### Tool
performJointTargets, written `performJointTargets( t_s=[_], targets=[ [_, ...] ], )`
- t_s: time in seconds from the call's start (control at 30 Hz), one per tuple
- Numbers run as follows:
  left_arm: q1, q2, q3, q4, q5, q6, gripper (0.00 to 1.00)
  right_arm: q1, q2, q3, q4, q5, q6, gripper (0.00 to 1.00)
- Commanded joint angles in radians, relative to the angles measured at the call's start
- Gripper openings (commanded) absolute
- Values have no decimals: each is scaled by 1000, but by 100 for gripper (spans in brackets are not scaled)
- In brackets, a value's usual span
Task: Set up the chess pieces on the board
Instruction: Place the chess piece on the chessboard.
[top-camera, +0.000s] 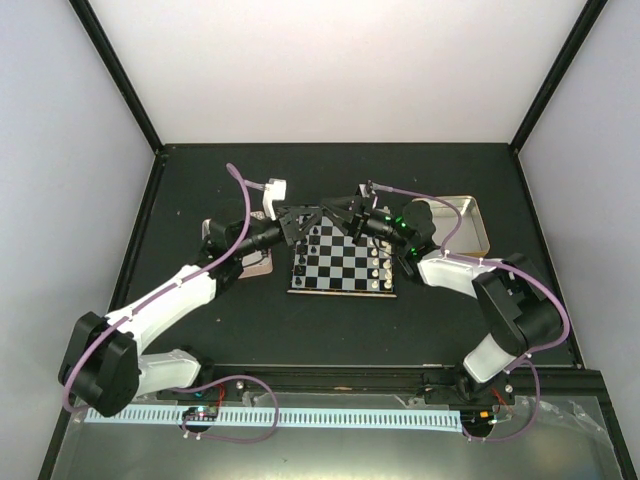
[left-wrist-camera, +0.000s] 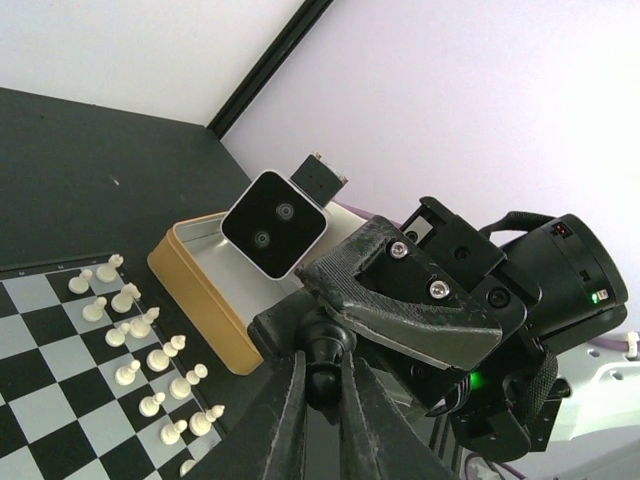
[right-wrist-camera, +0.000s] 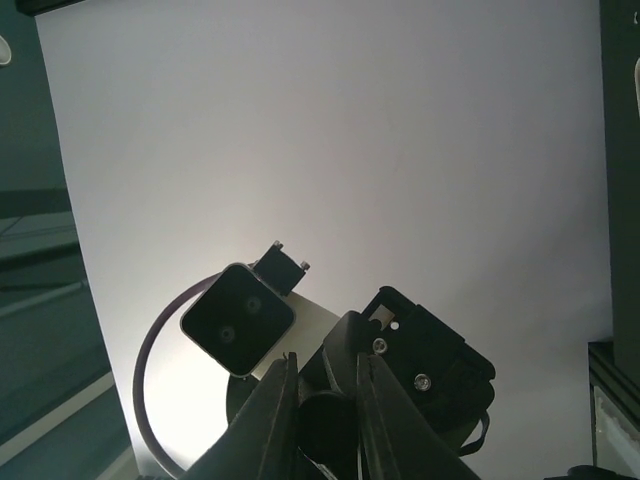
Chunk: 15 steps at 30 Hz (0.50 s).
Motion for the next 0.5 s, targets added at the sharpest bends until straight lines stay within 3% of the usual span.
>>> performJointTargets(
  t_s=[0.0, 0.17, 0.27, 0.47],
  targets=[
    [-9, -2, 49, 16, 8, 35, 7, 5, -9, -7, -42, -18, -57, 7],
    [-8, -9, 65, -49, -9, 76, 2, 4, -24, -7, -101, -18, -123, 12],
    [-9, -17, 82, -147, -33, 131, 1, -5, -46, 8, -200, -14, -208, 28],
    [-13, 10, 156, -485, -134, 278, 2, -79, -157, 24, -604, 81, -541, 55]
  ],
)
